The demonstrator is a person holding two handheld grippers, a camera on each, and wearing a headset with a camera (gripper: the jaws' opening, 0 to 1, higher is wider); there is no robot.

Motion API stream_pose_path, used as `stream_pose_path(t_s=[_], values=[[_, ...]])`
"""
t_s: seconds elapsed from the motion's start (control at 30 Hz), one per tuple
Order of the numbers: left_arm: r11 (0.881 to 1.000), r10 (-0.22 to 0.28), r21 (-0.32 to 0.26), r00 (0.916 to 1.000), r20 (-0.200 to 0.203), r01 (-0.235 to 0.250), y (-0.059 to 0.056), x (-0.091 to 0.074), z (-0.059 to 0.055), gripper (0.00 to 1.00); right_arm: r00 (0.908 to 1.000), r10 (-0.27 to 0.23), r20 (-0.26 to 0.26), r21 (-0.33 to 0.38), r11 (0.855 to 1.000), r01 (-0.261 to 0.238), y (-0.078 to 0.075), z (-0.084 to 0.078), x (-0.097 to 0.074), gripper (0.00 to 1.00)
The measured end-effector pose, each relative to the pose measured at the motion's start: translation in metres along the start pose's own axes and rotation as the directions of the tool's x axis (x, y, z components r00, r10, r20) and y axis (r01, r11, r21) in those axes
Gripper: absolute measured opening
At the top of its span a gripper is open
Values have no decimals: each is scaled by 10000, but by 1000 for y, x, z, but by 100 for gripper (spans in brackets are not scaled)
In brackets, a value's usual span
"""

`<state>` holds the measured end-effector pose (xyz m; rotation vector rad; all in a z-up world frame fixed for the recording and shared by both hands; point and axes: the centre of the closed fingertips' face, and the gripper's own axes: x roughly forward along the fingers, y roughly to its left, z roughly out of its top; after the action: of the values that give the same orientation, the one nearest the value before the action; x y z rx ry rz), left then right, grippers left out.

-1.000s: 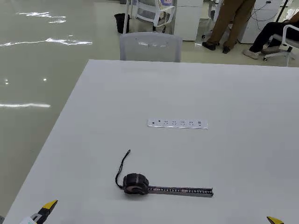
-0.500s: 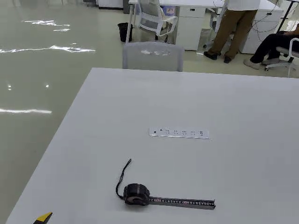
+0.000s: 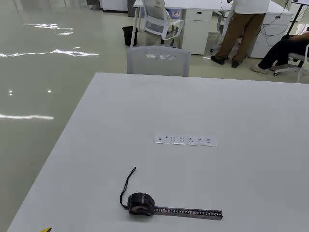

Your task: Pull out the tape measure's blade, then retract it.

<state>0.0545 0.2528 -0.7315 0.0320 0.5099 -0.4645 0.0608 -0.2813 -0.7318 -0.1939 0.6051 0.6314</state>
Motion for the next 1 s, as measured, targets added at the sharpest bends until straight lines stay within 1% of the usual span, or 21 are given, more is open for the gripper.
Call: stream_pose_path(t_s=[0.03,0.13,0.17,0.2,0.23,0.3,0.33,0.4,0.43,0.53,0.6,0.7,0.73,0.77,0.8,0.83,0.87,0.93,1.0], values=[[10000,-9,42,10000,21,9,0,0,1,99,10000,29,36,-4,10000,-29,1,0,0,100],[10000,-9,59,10000,-8,9,0,2,2,99,9999,105,-137,-12,9999,-105,3,-4,0,100],[9999,-4,159,10000,-20,4,1,2,2,99,9998,106,-166,32,9999,-105,3,-5,0,100],[9999,-10,154,10000,-44,10,-1,3,4,99,9998,91,-176,87,9999,-90,2,-6,-1,100],[9999,-22,144,10000,-51,23,-6,2,8,99,9999,83,-149,91,9999,-82,1,-6,-1,100],[9999,-90,129,10000,-34,91,-7,0,11,99,10000,55,-45,91,9999,-55,0,-6,-3,100],[9998,-89,157,9999,-96,91,-12,0,15,99,10000,48,-44,132,9999,-48,-1,-6,-3,100],[9998,-63,206,9999,-98,65,-16,1,18,99,10000,26,-94,152,9999,-25,0,-6,-4,100],[9998,-70,163,9999,-109,72,-14,3,15,99,10000,18,-45,124,9999,-17,-1,-5,-4,100],[10000,1,88,9999,-162,0,-12,4,13,99,10000,17,-77,106,9999,-17,-1,-6,-4,100],[10000,13,43,10000,-60,-13,-14,5,16,99,10000,-2,-82,69,10000,3,-2,-6,-4,100],[10000,66,16,10000,-10,-66,-15,6,19,99,10000,-48,-86,19,10000,49,-1,-5,-4,100],[10000,75,47,10000,-34,-75,-15,6,19,99,10000,-43,-68,11,10000,43,-2,-5,-4,100],[9999,60,106,9999,-93,-59,-21,6,24,99,10000,-45,-3,-66,10000,45,-2,-4,-3,100],[9998,143,158,9997,-196,-140,-20,7,24,99,10000,-51,61,-94,9999,52,-2,-3,-3,100],[9993,261,291,9989,-384,-250,-17,8,22,99,9998,-46,218,40,10000,45,-2,0,-3,100],[9995,216,225,9991,-367,-208,-19,9,23,99,9997,-46,240,77,10000,44,-2,1,-3,100],[9998,169,47,9991,-401,-167,-20,12,24,99,9996,-39,272,-91,9999,41,-2,3,-3,99],[9997,223,47,9990,-389,-221,-21,15,24,99,9996,0,296,-112,9999,3,-3,3,-2,98]])
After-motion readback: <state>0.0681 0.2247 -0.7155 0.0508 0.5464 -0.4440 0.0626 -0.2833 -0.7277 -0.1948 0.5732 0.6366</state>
